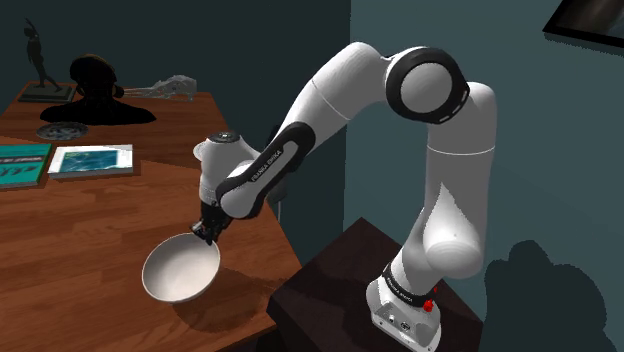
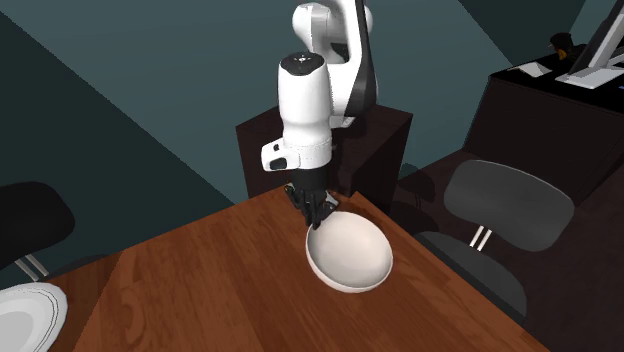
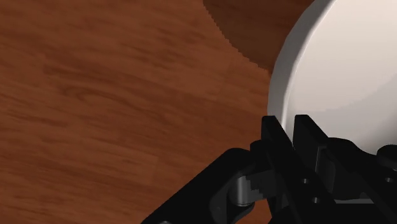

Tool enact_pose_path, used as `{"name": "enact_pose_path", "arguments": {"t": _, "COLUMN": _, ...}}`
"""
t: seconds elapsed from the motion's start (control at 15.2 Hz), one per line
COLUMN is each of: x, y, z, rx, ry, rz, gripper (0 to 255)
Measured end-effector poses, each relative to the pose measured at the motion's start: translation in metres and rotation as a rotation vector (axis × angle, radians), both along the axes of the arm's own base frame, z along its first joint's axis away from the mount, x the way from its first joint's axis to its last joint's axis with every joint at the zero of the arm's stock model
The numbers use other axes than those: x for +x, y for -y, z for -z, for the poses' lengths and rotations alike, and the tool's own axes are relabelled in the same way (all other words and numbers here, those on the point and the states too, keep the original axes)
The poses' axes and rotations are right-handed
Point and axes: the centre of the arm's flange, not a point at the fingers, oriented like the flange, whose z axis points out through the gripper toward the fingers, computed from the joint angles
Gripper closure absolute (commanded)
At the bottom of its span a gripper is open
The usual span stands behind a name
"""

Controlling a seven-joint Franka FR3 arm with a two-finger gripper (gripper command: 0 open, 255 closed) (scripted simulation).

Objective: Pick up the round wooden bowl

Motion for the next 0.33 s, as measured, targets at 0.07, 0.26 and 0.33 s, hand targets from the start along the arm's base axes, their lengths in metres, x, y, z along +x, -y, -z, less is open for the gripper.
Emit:
{"name": "enact_pose_path", "arguments": {"t": 0.07, "x": 0.0, "y": -0.001, "z": -0.005, "rx": 0.0, "ry": 0.0, "rz": 0.0, "gripper": 255}}
{"name": "enact_pose_path", "arguments": {"t": 0.26, "x": -0.001, "y": -0.001, "z": -0.021, "rx": 0.0, "ry": 0.0, "rz": 0.0, "gripper": 255}}
{"name": "enact_pose_path", "arguments": {"t": 0.33, "x": 0.0, "y": -0.001, "z": -0.025, "rx": 0.0, "ry": 0.0, "rz": 0.0, "gripper": 255}}
